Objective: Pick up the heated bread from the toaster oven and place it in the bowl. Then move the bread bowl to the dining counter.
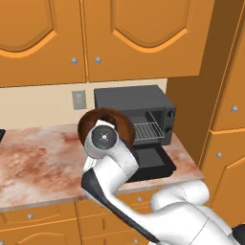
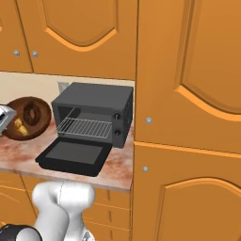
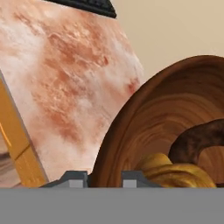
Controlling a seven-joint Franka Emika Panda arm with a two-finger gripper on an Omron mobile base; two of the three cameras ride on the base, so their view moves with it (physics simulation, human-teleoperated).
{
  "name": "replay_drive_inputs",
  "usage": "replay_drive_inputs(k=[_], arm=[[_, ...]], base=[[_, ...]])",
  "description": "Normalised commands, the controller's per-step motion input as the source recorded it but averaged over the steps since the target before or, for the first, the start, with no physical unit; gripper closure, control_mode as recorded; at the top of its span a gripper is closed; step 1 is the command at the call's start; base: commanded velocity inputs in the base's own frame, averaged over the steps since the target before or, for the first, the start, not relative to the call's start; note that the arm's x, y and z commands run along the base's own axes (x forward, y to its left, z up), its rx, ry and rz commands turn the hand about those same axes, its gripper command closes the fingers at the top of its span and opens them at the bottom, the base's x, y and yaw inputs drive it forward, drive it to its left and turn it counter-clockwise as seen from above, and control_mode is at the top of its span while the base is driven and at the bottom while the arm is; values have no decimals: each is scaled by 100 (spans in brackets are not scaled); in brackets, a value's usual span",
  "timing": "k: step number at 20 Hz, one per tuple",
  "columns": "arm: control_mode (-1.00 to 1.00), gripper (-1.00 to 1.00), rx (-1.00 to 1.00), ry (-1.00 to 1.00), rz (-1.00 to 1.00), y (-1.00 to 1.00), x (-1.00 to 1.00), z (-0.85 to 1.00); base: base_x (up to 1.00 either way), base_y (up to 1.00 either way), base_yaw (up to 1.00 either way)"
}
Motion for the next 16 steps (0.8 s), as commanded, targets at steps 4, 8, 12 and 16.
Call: replay_drive_inputs(k=[4,8,12,16], arm=[[-100,100,14,7,-8,-100,-6,100],[-100,100,7,9,0,-100,11,58],[-100,100,7,0,0,-100,0,49],[-100,100,1,0,0,-70,14,14]], base=[[0,0,0],[0,0,0],[0,0,0],[0,0,0]])
